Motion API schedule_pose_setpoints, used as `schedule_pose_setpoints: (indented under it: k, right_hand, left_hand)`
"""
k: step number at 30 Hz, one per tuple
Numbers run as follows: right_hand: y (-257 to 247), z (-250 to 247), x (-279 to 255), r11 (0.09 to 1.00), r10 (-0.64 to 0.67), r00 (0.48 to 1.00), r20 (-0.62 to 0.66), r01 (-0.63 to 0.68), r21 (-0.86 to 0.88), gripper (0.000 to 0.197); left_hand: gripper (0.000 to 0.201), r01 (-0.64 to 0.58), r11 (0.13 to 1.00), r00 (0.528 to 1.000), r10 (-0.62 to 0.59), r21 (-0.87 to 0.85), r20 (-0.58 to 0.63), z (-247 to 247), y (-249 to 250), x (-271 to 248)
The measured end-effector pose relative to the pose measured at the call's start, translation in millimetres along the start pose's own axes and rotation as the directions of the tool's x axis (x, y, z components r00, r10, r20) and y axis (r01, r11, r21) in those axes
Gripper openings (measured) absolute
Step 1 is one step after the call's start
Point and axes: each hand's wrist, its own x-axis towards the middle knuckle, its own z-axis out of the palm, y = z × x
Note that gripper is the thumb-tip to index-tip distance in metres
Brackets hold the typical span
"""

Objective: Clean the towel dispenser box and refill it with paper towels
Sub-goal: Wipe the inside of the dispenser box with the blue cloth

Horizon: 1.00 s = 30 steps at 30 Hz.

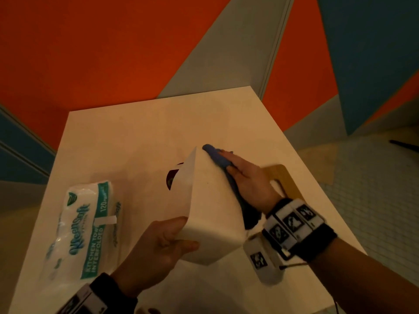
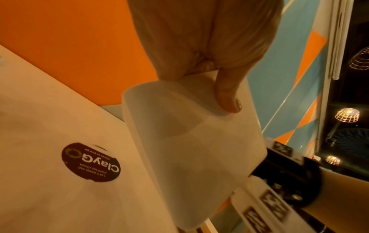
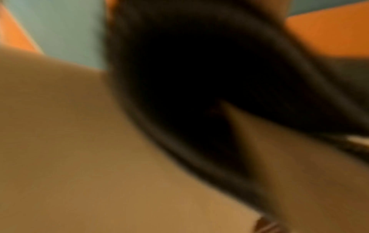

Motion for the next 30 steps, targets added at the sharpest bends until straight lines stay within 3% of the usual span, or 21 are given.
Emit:
schedule_pose_setpoints:
  k: [2,4,7,9,12,15,17,22,24,27,30]
  right_hand:
    - [-16.7,8.8,-29.5,0.984,-0.153,0.984,0.087,0.159,-0.078,0.041]
    - [-26.4,24.1,-65.0,0.951,-0.300,0.935,0.189,0.308,-0.017,0.046]
    - [-22.6,34.5,-80.2,0.910,-0.404,0.883,0.239,0.415,0.003,0.052]
    - [-20.9,29.9,-58.9,0.896,-0.433,0.875,0.217,0.443,0.001,0.040]
    - [-23.8,12.2,-9.2,0.926,-0.354,0.920,0.169,0.370,-0.071,0.036]
    - [-21.0,2.6,20.0,0.978,-0.174,0.973,0.152,0.188,-0.085,0.037]
    - [-15.9,2.6,17.7,0.996,-0.060,0.983,0.173,0.071,-0.054,0.036]
    - [-4.9,6.9,-7.5,0.985,0.160,0.978,0.132,-0.150,-0.083,0.038]
    - [-5.3,3.9,-20.3,0.976,0.215,0.969,0.119,-0.211,-0.051,0.040]
    - [-6.6,-2.2,-34.6,0.965,0.261,0.960,0.103,-0.260,-0.025,0.043]
    - [-4.3,-2.7,-50.4,0.963,0.241,0.967,0.078,-0.229,-0.140,0.045]
  left_hand:
    - [0.029,0.000,1.000,1.000,-0.001,-0.030,-0.016,-5.6,-2.8,2.1]
    - [0.028,0.010,0.998,0.999,-0.012,-0.063,-0.033,-7.9,-6.6,2.0]
    - [0.025,0.032,0.998,0.999,-0.032,-0.061,-0.006,-5.3,-8.8,-0.4]
    - [0.021,0.008,1.000,0.999,-0.009,0.018,0.032,-2.9,-4.8,-1.3]
    - [0.022,-0.008,0.992,0.999,0.002,0.125,0.046,-1.8,1.6,-2.8]
    - [0.035,-0.002,0.985,1.000,0.002,0.174,0.003,-1.7,-1.0,-6.3]
    - [0.045,0.011,0.984,1.000,-0.012,0.175,0.006,-0.8,-4.3,-8.4]
    - [0.027,-0.030,0.964,0.996,0.005,0.264,0.092,-1.3,-17.9,-11.8]
    - [0.033,-0.027,0.968,0.994,0.000,0.249,0.106,2.4,-19.4,-11.9]
    - [0.026,-0.037,0.971,0.993,0.008,0.237,0.122,7.8,-15.1,-8.6]
    - [0.020,-0.020,0.991,0.997,0.009,0.134,0.078,8.2,-9.3,1.6]
